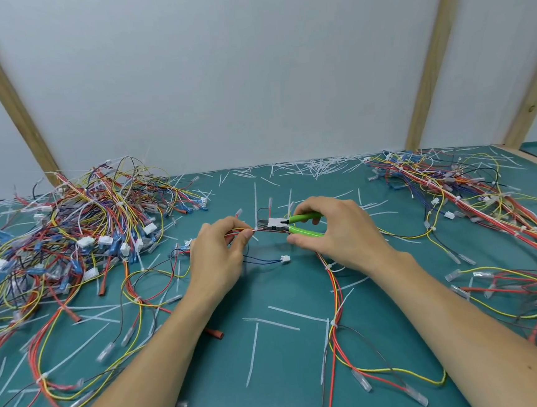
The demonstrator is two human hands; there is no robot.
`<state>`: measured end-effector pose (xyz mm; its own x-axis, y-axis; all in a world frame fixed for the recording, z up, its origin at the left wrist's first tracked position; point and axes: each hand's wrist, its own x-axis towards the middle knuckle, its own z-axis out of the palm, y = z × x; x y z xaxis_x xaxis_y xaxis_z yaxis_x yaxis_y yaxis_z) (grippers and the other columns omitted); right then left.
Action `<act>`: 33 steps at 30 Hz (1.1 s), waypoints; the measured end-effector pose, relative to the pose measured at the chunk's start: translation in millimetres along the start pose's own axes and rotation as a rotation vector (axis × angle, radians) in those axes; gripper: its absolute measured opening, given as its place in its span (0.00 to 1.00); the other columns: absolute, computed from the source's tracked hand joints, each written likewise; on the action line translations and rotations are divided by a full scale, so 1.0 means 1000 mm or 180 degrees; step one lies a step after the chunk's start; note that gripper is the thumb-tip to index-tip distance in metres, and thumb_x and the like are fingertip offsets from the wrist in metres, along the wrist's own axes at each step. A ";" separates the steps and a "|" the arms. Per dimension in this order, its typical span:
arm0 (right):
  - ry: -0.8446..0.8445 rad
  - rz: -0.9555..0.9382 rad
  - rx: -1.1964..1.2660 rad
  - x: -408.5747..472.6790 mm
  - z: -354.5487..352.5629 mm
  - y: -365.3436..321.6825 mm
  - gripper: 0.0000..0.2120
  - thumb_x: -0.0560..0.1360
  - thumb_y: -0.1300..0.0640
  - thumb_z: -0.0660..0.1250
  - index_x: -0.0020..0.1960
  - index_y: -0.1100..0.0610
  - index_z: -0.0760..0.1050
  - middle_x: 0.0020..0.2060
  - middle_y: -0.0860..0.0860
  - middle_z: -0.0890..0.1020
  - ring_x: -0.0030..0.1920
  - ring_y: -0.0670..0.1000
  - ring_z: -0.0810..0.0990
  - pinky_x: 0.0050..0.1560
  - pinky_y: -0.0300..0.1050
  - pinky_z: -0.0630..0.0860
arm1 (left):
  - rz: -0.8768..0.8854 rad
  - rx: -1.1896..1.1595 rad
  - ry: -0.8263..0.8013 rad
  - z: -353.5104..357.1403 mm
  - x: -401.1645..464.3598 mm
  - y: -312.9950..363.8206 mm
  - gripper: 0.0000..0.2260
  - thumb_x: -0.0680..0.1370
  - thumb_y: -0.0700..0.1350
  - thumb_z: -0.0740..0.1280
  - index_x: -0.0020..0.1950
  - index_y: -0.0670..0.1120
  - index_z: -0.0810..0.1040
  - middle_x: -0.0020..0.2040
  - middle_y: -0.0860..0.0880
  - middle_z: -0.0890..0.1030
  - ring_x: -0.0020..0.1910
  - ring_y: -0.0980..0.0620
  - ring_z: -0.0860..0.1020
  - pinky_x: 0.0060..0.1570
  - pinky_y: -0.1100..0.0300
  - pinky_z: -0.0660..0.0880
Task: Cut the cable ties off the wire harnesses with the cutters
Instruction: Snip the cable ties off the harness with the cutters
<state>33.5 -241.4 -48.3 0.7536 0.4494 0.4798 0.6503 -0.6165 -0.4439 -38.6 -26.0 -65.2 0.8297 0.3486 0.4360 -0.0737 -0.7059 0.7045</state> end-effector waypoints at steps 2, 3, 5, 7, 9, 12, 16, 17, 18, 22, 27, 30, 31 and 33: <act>0.0004 -0.0016 -0.0018 0.000 0.000 0.000 0.17 0.70 0.36 0.76 0.53 0.44 0.80 0.44 0.37 0.80 0.45 0.43 0.78 0.53 0.47 0.73 | 0.0004 0.0014 0.0011 0.000 0.000 0.000 0.03 0.79 0.45 0.71 0.47 0.52 0.83 0.36 0.59 0.76 0.48 0.48 0.76 0.48 0.53 0.72; -0.0001 -0.0022 -0.0024 0.000 0.000 0.001 0.17 0.70 0.36 0.75 0.53 0.44 0.80 0.44 0.37 0.80 0.45 0.43 0.78 0.53 0.47 0.73 | 0.0007 0.0019 0.0014 0.000 0.000 0.000 0.03 0.79 0.45 0.71 0.47 0.52 0.83 0.36 0.59 0.76 0.48 0.48 0.76 0.48 0.53 0.72; -0.0011 -0.0023 -0.0028 0.000 0.000 0.001 0.17 0.70 0.36 0.75 0.53 0.44 0.80 0.44 0.37 0.81 0.45 0.43 0.78 0.53 0.47 0.73 | 0.0022 0.0030 0.0014 -0.001 -0.001 0.000 0.03 0.79 0.45 0.71 0.47 0.52 0.84 0.36 0.60 0.76 0.47 0.48 0.77 0.48 0.53 0.73; -0.0016 -0.0016 -0.0034 0.001 0.000 0.001 0.17 0.70 0.36 0.75 0.53 0.44 0.79 0.45 0.37 0.81 0.45 0.43 0.78 0.53 0.47 0.73 | 0.0026 0.0047 0.0013 0.000 -0.001 0.001 0.03 0.79 0.46 0.71 0.47 0.52 0.84 0.36 0.60 0.76 0.47 0.47 0.77 0.48 0.53 0.73; -0.0015 -0.0018 -0.0031 0.000 0.001 0.002 0.17 0.70 0.36 0.75 0.53 0.43 0.79 0.44 0.36 0.80 0.45 0.43 0.78 0.53 0.47 0.73 | 0.0015 0.0056 0.0012 0.000 0.000 0.002 0.03 0.79 0.46 0.71 0.47 0.52 0.84 0.36 0.60 0.75 0.48 0.47 0.78 0.49 0.52 0.74; -0.0008 -0.0023 -0.0020 0.000 0.002 0.002 0.16 0.70 0.36 0.75 0.52 0.43 0.79 0.44 0.36 0.80 0.44 0.43 0.78 0.52 0.47 0.73 | 0.0005 0.0047 0.0004 0.000 -0.001 0.002 0.02 0.79 0.45 0.71 0.47 0.51 0.84 0.37 0.60 0.75 0.48 0.46 0.78 0.52 0.49 0.74; 0.0006 -0.0018 -0.0013 0.001 0.003 0.004 0.16 0.70 0.36 0.75 0.52 0.42 0.79 0.43 0.36 0.80 0.44 0.43 0.78 0.51 0.46 0.72 | -0.0011 0.0026 0.0002 -0.001 -0.001 0.002 0.03 0.79 0.45 0.71 0.47 0.52 0.83 0.37 0.60 0.76 0.49 0.46 0.79 0.52 0.49 0.74; 0.0003 -0.0019 -0.0014 0.001 0.003 0.005 0.16 0.69 0.36 0.75 0.52 0.42 0.79 0.43 0.36 0.80 0.44 0.43 0.78 0.51 0.46 0.72 | -0.0014 0.0024 0.0013 -0.001 -0.001 0.002 0.03 0.79 0.46 0.71 0.46 0.53 0.83 0.36 0.60 0.76 0.49 0.46 0.78 0.52 0.50 0.74; 0.0001 -0.0023 -0.0013 0.000 0.003 0.005 0.16 0.69 0.35 0.75 0.51 0.42 0.79 0.43 0.35 0.80 0.44 0.42 0.78 0.51 0.46 0.72 | -0.0015 0.0026 0.0018 -0.001 -0.001 0.002 0.03 0.79 0.46 0.71 0.46 0.53 0.83 0.36 0.60 0.76 0.49 0.46 0.78 0.51 0.50 0.74; 0.0021 -0.0035 -0.0008 0.001 0.003 0.005 0.15 0.69 0.35 0.75 0.50 0.41 0.78 0.41 0.34 0.78 0.43 0.42 0.77 0.48 0.44 0.69 | -0.0028 0.0022 0.0019 -0.001 -0.002 0.002 0.03 0.79 0.46 0.71 0.47 0.53 0.83 0.36 0.60 0.76 0.48 0.46 0.77 0.51 0.49 0.74; 0.0037 -0.0026 -0.0044 0.000 0.003 0.006 0.14 0.69 0.36 0.75 0.50 0.40 0.78 0.38 0.31 0.75 0.42 0.42 0.76 0.46 0.42 0.66 | -0.0075 -0.0011 0.0002 0.000 -0.001 0.002 0.03 0.79 0.46 0.71 0.47 0.53 0.83 0.36 0.58 0.78 0.49 0.47 0.77 0.49 0.52 0.73; 0.0021 -0.0010 -0.0042 0.000 0.003 0.007 0.15 0.69 0.35 0.75 0.50 0.41 0.79 0.39 0.33 0.77 0.43 0.42 0.77 0.47 0.43 0.67 | -0.0096 -0.0062 -0.0028 -0.001 -0.001 0.001 0.03 0.79 0.46 0.71 0.46 0.53 0.83 0.36 0.56 0.79 0.47 0.46 0.77 0.48 0.52 0.73; 0.0012 -0.0012 -0.0046 -0.001 0.003 0.007 0.16 0.69 0.35 0.75 0.51 0.41 0.79 0.40 0.34 0.77 0.44 0.43 0.77 0.47 0.44 0.68 | -0.0090 -0.0063 -0.0034 -0.001 -0.001 0.001 0.03 0.79 0.46 0.71 0.46 0.53 0.83 0.36 0.56 0.78 0.47 0.46 0.77 0.48 0.52 0.72; -0.0003 -0.0019 -0.0051 -0.001 0.004 0.006 0.16 0.69 0.35 0.75 0.51 0.41 0.79 0.40 0.34 0.78 0.44 0.43 0.78 0.48 0.44 0.69 | -0.0094 -0.0039 -0.0040 -0.001 -0.001 0.001 0.03 0.79 0.46 0.71 0.46 0.53 0.83 0.35 0.56 0.78 0.47 0.47 0.76 0.47 0.53 0.71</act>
<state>37.4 -243.1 -54.2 0.7497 0.4538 0.4817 0.6532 -0.6241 -0.4288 -40.5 -26.9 -64.2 0.8386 0.3612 0.4079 -0.0557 -0.6878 0.7238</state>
